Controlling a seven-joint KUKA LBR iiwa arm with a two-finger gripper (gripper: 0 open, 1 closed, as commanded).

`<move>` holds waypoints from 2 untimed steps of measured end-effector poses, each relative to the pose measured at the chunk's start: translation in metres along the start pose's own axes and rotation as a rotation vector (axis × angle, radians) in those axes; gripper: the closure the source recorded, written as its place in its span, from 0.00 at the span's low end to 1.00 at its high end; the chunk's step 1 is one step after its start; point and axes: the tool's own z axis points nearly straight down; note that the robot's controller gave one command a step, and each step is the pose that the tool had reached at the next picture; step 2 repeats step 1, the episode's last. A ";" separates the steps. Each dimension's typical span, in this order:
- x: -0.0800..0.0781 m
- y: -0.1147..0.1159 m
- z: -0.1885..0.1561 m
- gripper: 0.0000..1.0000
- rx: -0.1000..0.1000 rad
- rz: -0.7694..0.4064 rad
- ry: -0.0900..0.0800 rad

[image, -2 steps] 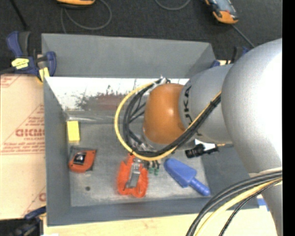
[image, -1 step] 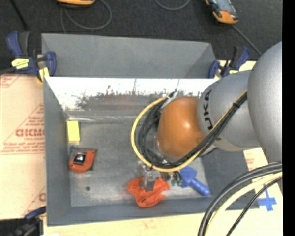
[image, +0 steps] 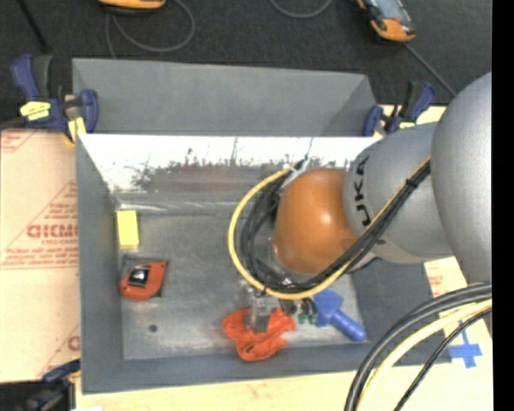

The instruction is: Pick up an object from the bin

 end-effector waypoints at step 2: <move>-0.025 -0.008 -0.162 1.00 0.001 -0.014 -0.003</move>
Offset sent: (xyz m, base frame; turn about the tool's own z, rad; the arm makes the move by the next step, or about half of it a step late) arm 0.0000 0.0000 0.0000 0.0000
